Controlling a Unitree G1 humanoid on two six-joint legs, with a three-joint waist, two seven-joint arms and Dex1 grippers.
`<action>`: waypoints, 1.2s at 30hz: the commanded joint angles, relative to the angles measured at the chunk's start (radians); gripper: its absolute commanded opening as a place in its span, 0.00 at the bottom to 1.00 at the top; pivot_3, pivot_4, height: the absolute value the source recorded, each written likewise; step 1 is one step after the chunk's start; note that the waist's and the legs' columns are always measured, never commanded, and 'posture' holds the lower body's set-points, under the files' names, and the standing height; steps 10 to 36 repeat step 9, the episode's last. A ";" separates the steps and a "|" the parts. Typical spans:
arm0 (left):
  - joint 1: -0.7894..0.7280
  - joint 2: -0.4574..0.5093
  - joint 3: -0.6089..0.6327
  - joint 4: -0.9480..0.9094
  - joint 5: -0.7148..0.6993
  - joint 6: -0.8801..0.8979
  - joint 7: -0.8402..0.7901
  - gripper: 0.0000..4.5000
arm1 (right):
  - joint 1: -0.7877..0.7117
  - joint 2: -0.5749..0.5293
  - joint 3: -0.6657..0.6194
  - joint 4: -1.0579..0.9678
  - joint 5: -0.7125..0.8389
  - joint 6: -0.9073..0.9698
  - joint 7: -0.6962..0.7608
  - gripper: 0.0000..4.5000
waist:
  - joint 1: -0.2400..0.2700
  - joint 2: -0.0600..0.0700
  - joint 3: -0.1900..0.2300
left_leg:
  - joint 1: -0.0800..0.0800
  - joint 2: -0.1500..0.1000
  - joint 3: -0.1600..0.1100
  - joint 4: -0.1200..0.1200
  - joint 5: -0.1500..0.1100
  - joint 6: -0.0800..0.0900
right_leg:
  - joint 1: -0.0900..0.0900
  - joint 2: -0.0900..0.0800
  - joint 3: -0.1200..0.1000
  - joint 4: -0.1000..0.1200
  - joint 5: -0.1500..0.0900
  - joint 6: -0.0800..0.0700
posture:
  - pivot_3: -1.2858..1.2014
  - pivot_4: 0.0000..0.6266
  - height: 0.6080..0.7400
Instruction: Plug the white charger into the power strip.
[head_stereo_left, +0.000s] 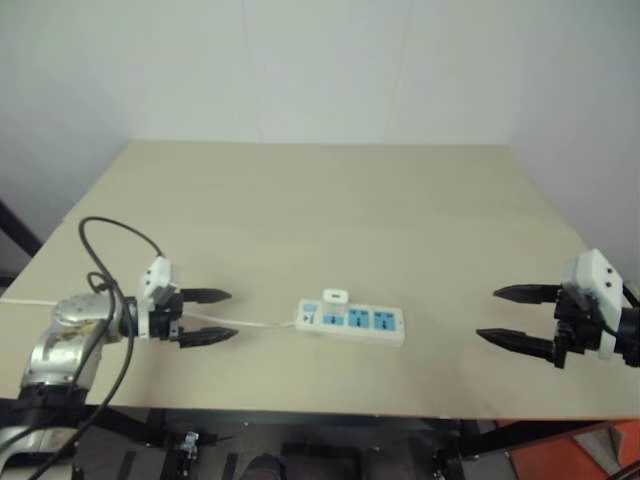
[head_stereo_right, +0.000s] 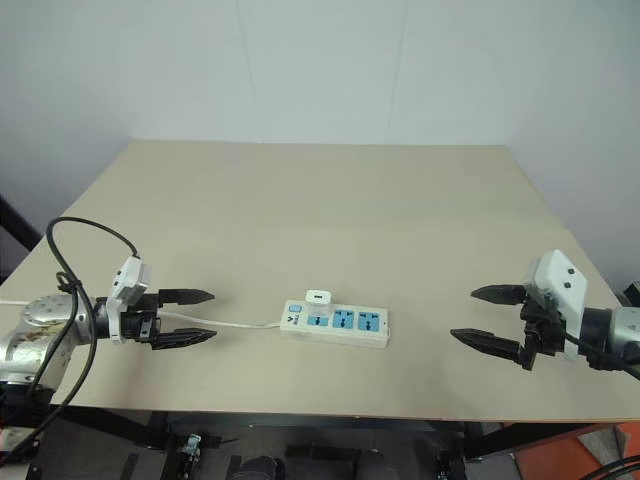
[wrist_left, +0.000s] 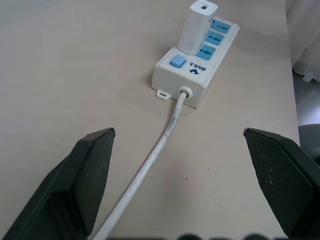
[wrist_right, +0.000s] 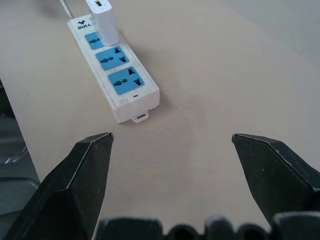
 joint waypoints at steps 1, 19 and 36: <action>-0.038 0.015 0.011 0.009 -0.021 0.014 -0.029 1.00 | -0.017 -0.008 0.004 -0.004 0.003 -0.015 0.015 1.00 | 0.000 0.000 0.000 | 0.000 0.000 0.000 0.000 0.000 0.000 | 0.000 0.000 0.000 0.000 0.000 0.000 | 0.52 0.24 1.00; -0.010 0.001 0.018 -0.019 0.038 -0.080 0.045 1.00 | 0.014 0.001 -0.002 -0.002 -0.020 -0.047 0.024 1.00 | -0.001 0.000 0.000 | 0.000 0.000 0.000 0.000 0.000 0.000 | 0.000 0.000 0.000 0.000 0.000 0.000 | 0.52 0.24 1.00; -0.010 0.001 0.018 -0.019 0.038 -0.080 0.045 1.00 | 0.014 0.001 -0.002 -0.002 -0.020 -0.047 0.024 1.00 | -0.001 0.000 0.000 | 0.000 0.000 0.000 0.000 0.000 0.000 | 0.000 0.000 0.000 0.000 0.000 0.000 | 0.52 0.24 1.00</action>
